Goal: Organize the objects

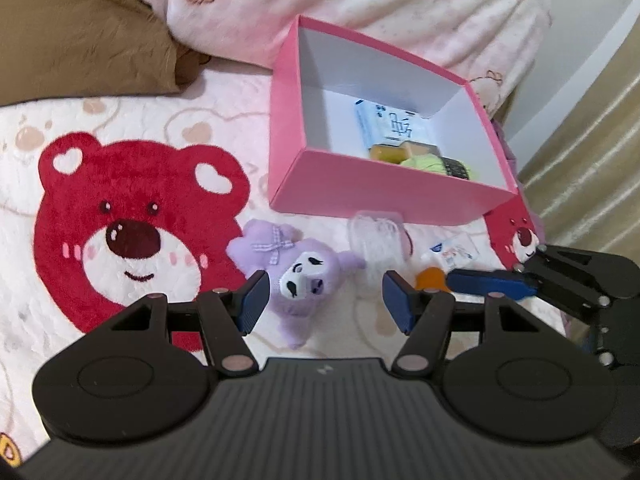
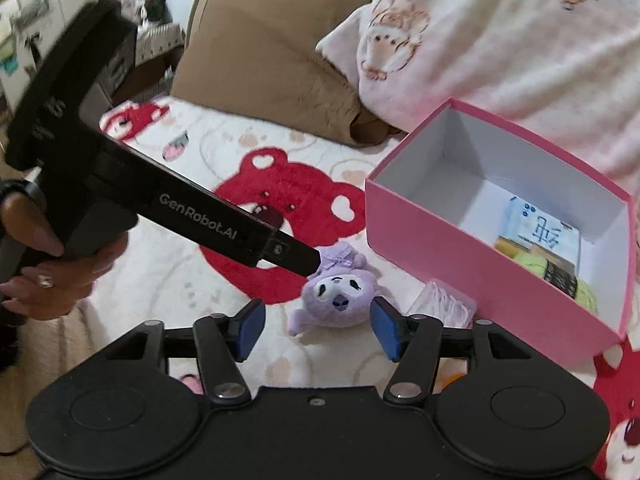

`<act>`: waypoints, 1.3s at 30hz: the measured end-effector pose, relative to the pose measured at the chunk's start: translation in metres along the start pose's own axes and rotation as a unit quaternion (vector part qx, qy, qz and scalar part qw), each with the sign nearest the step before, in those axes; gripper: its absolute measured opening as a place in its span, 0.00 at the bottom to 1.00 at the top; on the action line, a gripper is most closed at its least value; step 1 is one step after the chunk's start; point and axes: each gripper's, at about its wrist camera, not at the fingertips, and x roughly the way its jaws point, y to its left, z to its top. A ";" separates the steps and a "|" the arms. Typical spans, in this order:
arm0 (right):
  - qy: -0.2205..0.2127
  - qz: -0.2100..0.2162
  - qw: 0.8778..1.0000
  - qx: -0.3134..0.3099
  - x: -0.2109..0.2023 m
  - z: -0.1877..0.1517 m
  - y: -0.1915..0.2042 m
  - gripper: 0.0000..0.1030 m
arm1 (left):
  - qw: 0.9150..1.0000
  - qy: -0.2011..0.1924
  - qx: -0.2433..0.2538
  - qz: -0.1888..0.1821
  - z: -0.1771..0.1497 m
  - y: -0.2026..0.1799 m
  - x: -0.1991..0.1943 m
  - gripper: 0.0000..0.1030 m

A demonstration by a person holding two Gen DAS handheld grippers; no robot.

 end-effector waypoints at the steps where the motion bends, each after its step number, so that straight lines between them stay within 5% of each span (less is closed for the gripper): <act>1: 0.000 -0.002 1.000 -0.008 0.007 -0.001 0.001 0.71 | 1.000 -0.004 -0.003 -0.001 -0.002 0.002 0.004 0.60; 15: -0.018 -0.043 0.998 -0.035 0.091 -0.037 -0.008 0.82 | 0.998 0.002 -0.050 0.034 -0.016 0.035 0.056 0.62; 26: -0.020 -0.052 0.997 -0.061 0.119 -0.040 -0.004 0.93 | 0.997 0.005 -0.076 0.031 -0.026 0.040 0.083 0.59; 30: -0.017 -0.041 0.998 -0.043 0.119 -0.041 -0.008 0.93 | 0.995 -0.003 -0.098 0.003 -0.026 0.042 0.083 0.44; 39: 0.032 0.000 0.998 0.046 0.109 -0.038 -0.016 0.84 | 0.995 -0.020 -0.102 0.004 -0.029 0.038 0.073 0.40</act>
